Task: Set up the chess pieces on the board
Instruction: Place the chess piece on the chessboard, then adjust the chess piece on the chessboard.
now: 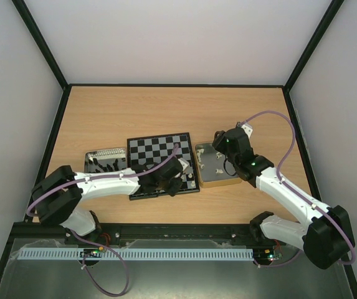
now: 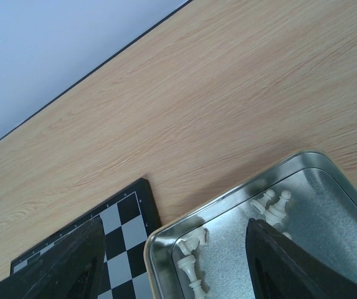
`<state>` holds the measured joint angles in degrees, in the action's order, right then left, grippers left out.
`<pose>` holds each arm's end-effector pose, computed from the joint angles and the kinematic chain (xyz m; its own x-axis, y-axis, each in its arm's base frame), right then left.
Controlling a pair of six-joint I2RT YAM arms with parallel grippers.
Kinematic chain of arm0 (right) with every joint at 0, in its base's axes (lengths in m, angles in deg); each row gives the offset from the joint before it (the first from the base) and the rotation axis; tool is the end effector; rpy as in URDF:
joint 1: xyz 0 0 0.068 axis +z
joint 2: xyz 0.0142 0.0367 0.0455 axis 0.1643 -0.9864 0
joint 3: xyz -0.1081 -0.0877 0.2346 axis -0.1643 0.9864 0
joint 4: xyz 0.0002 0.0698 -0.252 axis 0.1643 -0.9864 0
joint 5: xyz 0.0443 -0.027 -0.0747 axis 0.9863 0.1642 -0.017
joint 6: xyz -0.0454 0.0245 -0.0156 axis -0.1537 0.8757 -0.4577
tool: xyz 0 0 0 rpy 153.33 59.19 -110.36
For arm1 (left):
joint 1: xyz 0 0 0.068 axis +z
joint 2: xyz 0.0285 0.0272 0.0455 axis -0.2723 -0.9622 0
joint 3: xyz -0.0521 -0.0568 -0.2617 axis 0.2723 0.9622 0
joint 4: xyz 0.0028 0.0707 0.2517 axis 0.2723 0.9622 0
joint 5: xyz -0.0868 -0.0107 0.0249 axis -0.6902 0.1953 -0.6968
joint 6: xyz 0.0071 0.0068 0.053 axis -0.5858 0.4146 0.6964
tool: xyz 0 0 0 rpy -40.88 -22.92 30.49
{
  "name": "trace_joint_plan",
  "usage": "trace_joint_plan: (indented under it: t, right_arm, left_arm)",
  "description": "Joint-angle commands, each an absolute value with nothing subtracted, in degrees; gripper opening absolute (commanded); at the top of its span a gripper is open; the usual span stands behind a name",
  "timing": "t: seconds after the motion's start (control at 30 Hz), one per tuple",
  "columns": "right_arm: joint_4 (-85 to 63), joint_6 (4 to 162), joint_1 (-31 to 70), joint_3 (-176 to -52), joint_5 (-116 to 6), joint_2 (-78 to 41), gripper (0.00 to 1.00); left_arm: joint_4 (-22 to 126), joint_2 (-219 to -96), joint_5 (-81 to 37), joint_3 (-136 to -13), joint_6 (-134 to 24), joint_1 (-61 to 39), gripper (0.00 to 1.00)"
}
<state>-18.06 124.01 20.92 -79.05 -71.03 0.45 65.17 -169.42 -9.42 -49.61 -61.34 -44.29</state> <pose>0.2115 0.1180 0.2589 -0.5763 0.5133 -0.6359 0.0524 0.7997 0.5981 0.1528 -0.2603 0.1815 -0.6276 0.4716 -0.6194 0.6788 0.7210 -0.1388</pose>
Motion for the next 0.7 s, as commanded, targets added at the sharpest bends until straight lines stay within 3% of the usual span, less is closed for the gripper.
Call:
trace_joint_plan:
  t: [0.0, 0.17, 0.27, 0.67]
  right_arm:
    - [-18.63, 124.65, 20.64, -78.18, -71.70, 0.99, 0.61]
    - [-18.71, 124.71, 20.55, -78.00, -71.64, 1.32, 0.61]
    - [-18.67, 124.72, 20.52, -77.95, -71.58, 1.37, 0.61]
    - [-17.87, 125.06, 20.38, -77.48, -70.46, 0.67, 0.61]
  left_arm:
    - [66.18, -166.32, -10.74, -51.91, -61.69, -43.64, 0.30]
    - [66.23, -164.02, -12.34, -51.24, -63.57, -40.88, 0.39]
    - [66.29, -162.48, -14.34, -50.01, -64.57, -38.87, 0.39]
    - [67.16, -161.96, -18.99, -45.97, -65.84, -35.48, 0.27]
